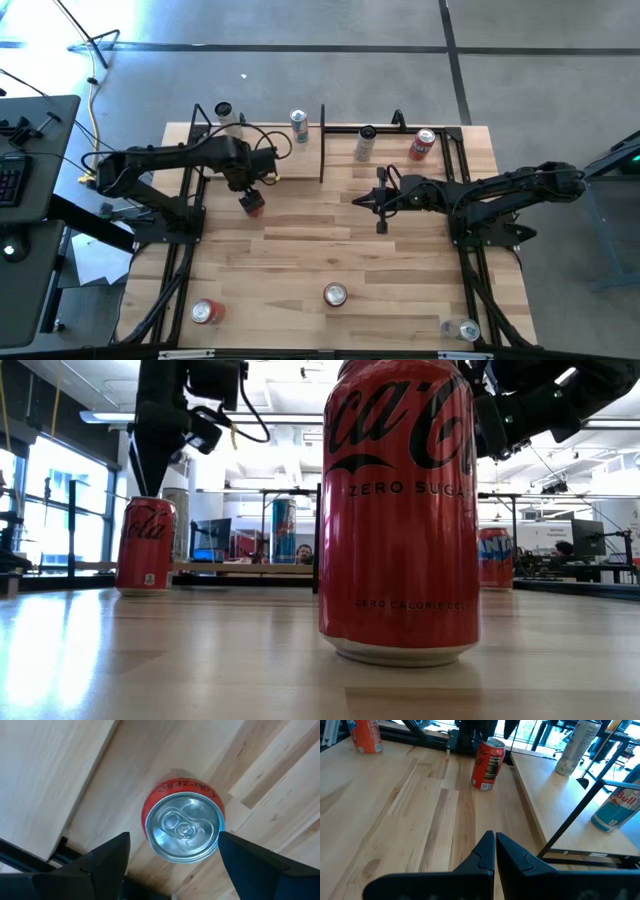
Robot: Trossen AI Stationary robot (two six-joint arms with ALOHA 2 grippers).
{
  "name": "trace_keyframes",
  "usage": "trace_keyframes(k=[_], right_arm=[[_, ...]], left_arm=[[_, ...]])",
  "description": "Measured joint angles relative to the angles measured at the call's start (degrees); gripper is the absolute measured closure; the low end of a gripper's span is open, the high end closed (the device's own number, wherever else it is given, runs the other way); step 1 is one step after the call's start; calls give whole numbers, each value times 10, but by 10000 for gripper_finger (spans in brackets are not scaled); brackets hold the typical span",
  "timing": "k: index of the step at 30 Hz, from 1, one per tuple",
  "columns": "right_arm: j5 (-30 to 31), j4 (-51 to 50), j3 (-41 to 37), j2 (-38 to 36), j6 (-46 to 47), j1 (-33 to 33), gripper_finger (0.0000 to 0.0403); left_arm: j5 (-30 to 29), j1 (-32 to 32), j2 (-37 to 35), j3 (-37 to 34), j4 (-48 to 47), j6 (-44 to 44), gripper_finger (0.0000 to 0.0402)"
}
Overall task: Place canned beverage on shelf
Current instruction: Put the top red soda can on the shelf
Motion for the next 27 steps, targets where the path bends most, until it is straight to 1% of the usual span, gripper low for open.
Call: trace_keyframes(k=[10, 14, 18, 23, 27], right_arm=[[0, 0, 0, 0, 0, 0, 402], [0, 0, 0, 0, 0, 0, 402], [0, 0, 0, 0, 0, 0, 402], [0, 0, 0, 0, 0, 0, 402], [0, 0, 0, 0, 0, 0, 402]], left_arm=[[11, 5, 6, 1, 13, 16, 110], [15, 4, 6, 1, 3, 18, 110], [16, 4, 0, 1, -8, 18, 110], [40, 4, -16, 1, -7, 18, 110], [43, 3, -21, -1, -4, 12, 110]])
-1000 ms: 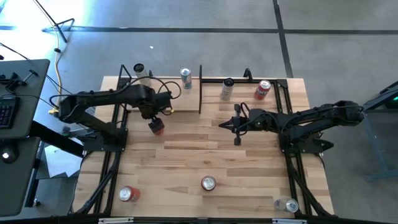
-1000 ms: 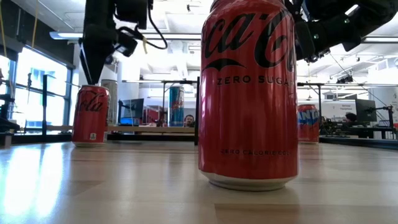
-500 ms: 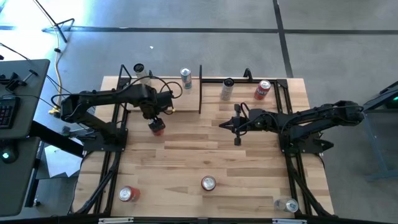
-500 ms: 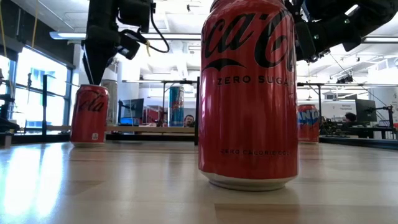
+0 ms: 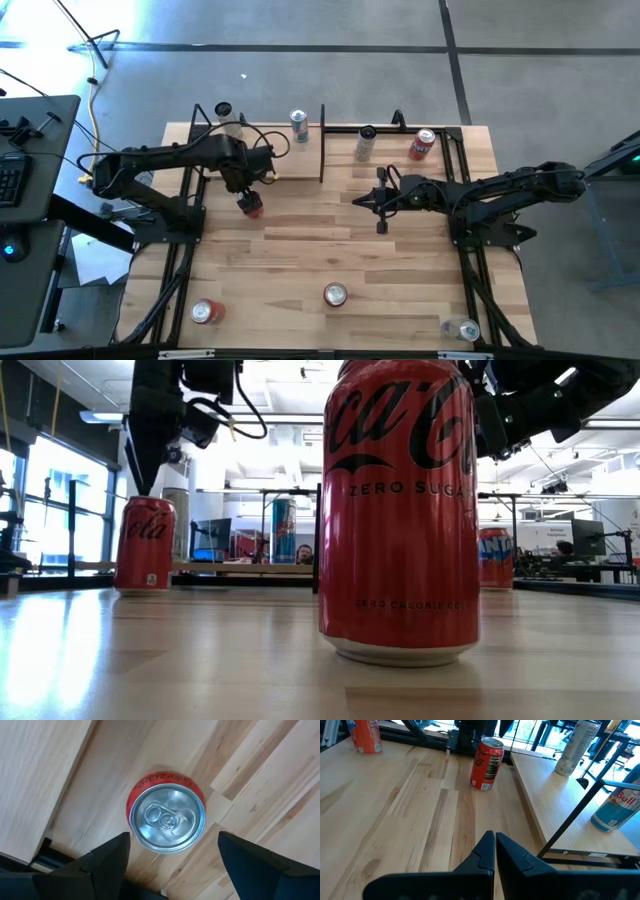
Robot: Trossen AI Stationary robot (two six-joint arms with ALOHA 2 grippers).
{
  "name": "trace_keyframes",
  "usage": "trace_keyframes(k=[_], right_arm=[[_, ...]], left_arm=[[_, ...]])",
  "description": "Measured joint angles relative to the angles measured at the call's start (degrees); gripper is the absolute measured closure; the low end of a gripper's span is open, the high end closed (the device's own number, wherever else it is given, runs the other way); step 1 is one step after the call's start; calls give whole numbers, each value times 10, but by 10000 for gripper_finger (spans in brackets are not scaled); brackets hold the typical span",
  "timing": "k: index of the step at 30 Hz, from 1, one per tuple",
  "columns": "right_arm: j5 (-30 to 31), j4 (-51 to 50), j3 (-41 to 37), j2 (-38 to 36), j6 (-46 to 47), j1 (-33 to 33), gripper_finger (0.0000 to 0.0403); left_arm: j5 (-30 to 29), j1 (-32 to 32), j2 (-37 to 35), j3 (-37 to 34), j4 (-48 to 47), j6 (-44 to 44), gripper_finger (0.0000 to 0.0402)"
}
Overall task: Place canned beverage on shelf
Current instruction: Put the top red soda can on the shelf
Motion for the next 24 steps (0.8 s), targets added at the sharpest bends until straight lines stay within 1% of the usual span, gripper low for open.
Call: trace_keyframes(k=[5, 8, 16, 24], right_arm=[[0, 0, 0, 0, 0, 0, 402], [0, -1, 0, 0, 0, 0, 402], [0, 0, 0, 0, 0, 0, 402], [0, 0, 0, 0, 0, 0, 402]], left_arm=[[0, 1, 0, -27, 6, -4, 110], [0, 1, 0, -43, 28, -3, 110], [-4, 1, 0, -45, 47, 5, 110], [-4, 5, 0, -45, 73, -15, 110]])
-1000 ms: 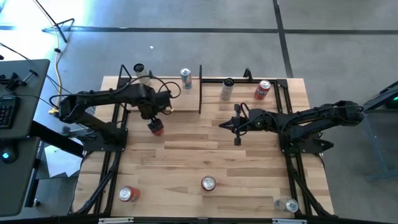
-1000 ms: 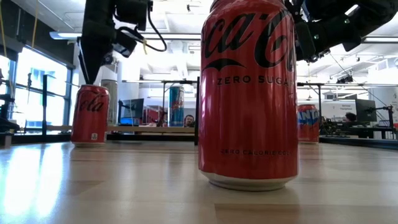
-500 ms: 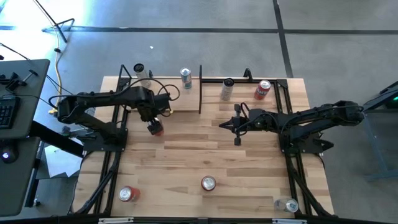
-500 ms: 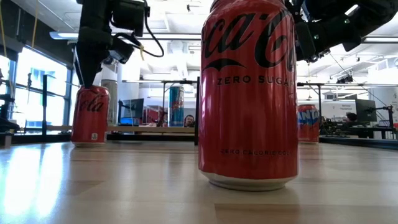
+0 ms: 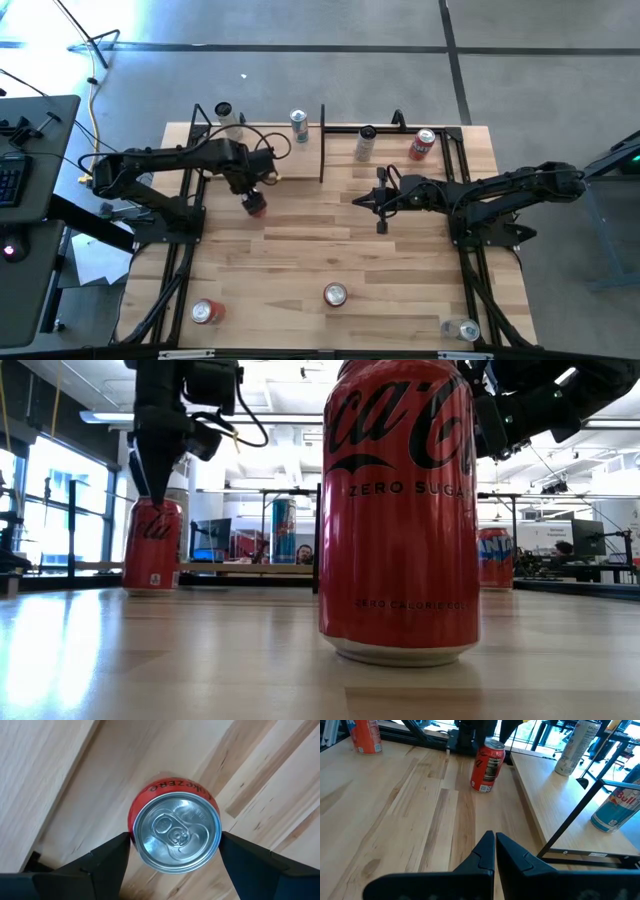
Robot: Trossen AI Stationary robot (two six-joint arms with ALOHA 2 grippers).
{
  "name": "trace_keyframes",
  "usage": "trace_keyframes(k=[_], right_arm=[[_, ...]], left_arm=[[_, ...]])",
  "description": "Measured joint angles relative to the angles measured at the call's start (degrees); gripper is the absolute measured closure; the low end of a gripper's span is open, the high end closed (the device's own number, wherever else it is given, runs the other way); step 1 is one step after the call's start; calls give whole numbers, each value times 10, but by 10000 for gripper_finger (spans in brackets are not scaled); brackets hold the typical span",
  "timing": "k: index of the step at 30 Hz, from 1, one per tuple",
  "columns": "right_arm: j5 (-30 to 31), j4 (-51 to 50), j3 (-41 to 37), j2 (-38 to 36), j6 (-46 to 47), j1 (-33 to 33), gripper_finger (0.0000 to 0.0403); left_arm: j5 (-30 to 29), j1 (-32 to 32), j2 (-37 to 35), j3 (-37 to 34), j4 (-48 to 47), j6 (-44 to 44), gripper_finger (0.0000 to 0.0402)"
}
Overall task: Place canned beverage on shelf
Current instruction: Put the top red soda can on the shelf
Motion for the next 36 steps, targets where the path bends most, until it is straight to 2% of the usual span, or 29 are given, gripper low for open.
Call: trace_keyframes(k=[16, 20, 26, 36], right_arm=[[0, -3, 0, 0, 0, 0, 402], [0, -3, 0, 0, 0, 0, 402], [0, -3, 0, 0, 0, 0, 402], [0, -3, 0, 0, 0, 0, 402]], left_arm=[[0, 15, 10, 2, 35, 29, 111], [0, 15, 16, 3, 34, 32, 125], [-7, 15, 16, 2, 34, 43, 172], [-16, 15, 19, 28, 9, 52, 175]])
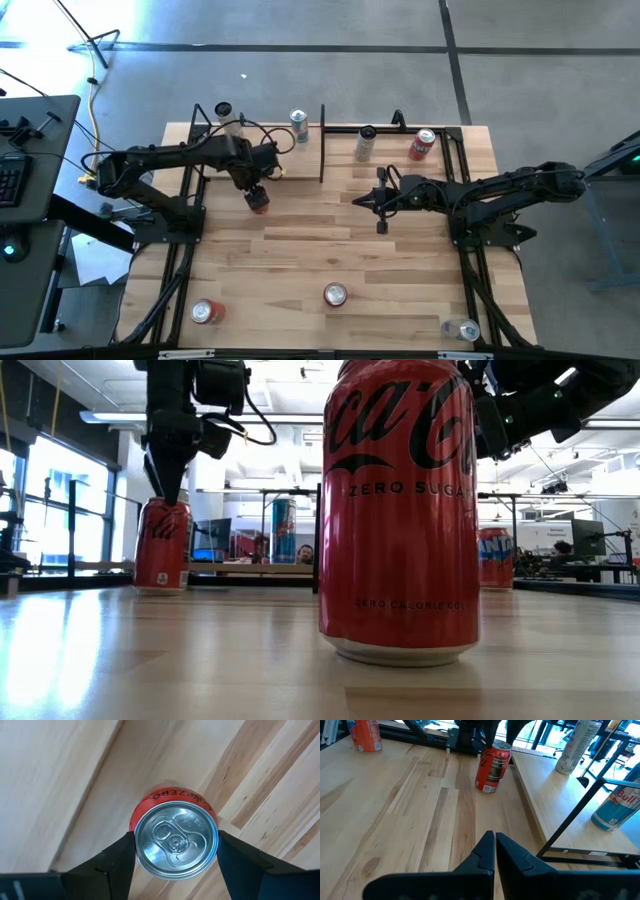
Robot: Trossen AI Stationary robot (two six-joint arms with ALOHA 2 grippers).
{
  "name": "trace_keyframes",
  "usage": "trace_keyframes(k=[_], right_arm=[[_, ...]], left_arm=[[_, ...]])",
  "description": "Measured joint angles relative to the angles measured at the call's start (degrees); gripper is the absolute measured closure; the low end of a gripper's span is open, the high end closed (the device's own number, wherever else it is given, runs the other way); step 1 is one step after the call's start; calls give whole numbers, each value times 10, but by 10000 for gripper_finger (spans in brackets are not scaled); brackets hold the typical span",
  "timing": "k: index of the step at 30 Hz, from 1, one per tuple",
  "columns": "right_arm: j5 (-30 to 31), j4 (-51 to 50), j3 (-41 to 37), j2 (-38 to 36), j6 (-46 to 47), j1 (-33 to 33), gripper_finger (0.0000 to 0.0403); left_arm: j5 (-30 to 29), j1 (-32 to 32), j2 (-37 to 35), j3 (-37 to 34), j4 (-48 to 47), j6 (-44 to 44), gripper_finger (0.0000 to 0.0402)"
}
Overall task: Place canned beverage on shelf
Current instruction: Put the top red soda can on the shelf
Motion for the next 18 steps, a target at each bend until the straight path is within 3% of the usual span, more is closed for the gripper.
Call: trace_keyframes(k=[9, 18], right_arm=[[0, 0, 0, 0, 0, 0, 402], [0, 0, 0, 0, 0, 0, 402]], left_arm=[[-16, 11, -2, 69, -29, 10, 177], [-16, 81, -2, 115, -37, 24, 177]])
